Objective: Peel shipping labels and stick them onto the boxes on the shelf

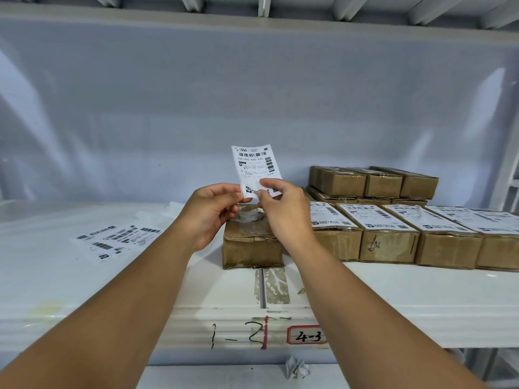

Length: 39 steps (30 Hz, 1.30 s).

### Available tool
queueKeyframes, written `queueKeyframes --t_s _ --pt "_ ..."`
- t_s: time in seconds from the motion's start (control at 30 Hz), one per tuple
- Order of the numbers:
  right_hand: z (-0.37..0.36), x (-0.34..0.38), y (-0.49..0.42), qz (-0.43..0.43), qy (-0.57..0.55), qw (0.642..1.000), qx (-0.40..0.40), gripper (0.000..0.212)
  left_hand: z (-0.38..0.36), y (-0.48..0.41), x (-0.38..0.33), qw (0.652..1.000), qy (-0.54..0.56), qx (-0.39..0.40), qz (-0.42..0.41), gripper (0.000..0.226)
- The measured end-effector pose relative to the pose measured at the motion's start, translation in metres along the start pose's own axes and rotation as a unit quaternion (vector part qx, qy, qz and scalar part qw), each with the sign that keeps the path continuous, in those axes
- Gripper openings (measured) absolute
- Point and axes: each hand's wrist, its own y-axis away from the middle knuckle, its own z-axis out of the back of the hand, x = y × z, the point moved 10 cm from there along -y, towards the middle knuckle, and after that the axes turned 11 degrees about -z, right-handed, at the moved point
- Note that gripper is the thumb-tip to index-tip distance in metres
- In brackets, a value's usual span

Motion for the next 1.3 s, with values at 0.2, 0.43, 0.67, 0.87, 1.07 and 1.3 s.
queueKeyframes --t_s 0.2,0.43,0.67,0.87,1.07,1.3 --pt "0.000 -0.001 -0.001 0.003 -0.005 1.000 -0.001 0.027 -0.002 0.000 -0.001 1.000 -0.004 0.000 -0.003 0.016" --pt "0.000 -0.002 -0.002 0.012 -0.014 1.000 -0.006 0.024 0.000 0.000 -0.001 1.000 -0.020 -0.002 -0.007 0.015" --pt "0.000 0.003 -0.001 0.036 -0.007 0.999 -0.002 0.014 0.001 0.000 0.000 0.999 -0.044 -0.007 0.000 0.020" --pt "-0.001 0.006 0.003 0.038 0.031 0.999 0.021 0.016 -0.002 0.002 -0.002 0.999 -0.044 0.006 -0.006 0.020" --pt "-0.012 0.007 0.005 0.037 0.003 0.997 0.061 0.012 -0.003 0.001 -0.003 0.999 -0.034 0.009 -0.012 0.019" --pt "-0.017 0.006 0.005 0.040 -0.027 0.995 0.084 0.007 -0.003 -0.001 -0.004 0.999 -0.035 0.022 -0.032 0.019"
